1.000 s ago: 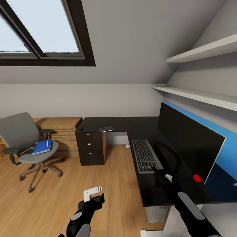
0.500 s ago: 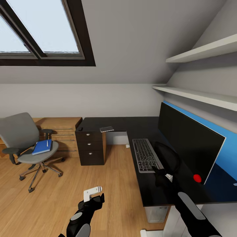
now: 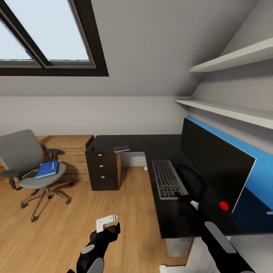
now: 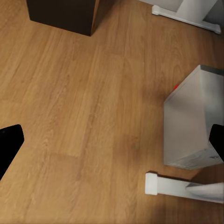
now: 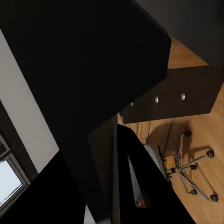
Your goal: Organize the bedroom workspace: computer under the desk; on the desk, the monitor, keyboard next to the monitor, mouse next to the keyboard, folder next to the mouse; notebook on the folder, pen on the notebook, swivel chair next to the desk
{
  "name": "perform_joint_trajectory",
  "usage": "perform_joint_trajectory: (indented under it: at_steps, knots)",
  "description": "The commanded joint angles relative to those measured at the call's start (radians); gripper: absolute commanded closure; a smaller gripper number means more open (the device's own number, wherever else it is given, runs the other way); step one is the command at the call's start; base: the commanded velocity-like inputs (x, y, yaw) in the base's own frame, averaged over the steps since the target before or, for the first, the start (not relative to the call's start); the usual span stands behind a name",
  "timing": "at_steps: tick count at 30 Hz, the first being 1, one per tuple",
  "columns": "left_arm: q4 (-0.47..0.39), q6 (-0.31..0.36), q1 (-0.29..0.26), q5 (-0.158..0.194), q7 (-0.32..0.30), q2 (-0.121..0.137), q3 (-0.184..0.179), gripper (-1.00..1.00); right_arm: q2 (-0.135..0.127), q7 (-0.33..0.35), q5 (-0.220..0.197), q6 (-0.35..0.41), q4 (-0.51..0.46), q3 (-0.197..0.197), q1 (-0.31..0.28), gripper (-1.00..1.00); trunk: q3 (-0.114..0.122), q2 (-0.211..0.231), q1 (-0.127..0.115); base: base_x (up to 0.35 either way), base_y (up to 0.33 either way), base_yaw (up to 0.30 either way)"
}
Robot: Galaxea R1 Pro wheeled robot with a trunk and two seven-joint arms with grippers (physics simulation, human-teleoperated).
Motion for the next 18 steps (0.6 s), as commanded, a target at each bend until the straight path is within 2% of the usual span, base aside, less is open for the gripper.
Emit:
perform_joint_trajectory:
  at_steps: [1, 8, 12, 18]
  knots:
    - [-0.002, 0.002, -0.001, 0.005, 0.008, 0.001, -0.002, -1.0, -0.001, 0.007, -0.01, 0.001, 0.001, 0.003, -0.001, 1.0, -0.001, -0.001, 0.0, 0.088, -0.19, 0.0]
    - [-0.002, 0.003, -0.001, 0.006, 0.007, 0.001, -0.002, -1.0, -0.001, 0.007, -0.01, 0.001, 0.001, 0.005, -0.001, 1.0, -0.001, -0.001, 0.0, 0.025, -0.046, 0.0]
    - [-0.002, 0.003, -0.001, 0.006, 0.007, 0.002, -0.002, -1.0, -0.002, 0.007, -0.01, 0.001, 0.001, 0.006, -0.001, 1.0, -0.001, -0.001, 0.0, 0.178, -0.002, 0.0]
    - [-0.002, 0.003, -0.001, 0.006, 0.007, 0.002, -0.002, -1.0, -0.001, 0.006, -0.009, 0.001, 0.001, 0.007, -0.001, 1.0, -0.001, -0.001, 0.0, 0.043, 0.0, 0.0]
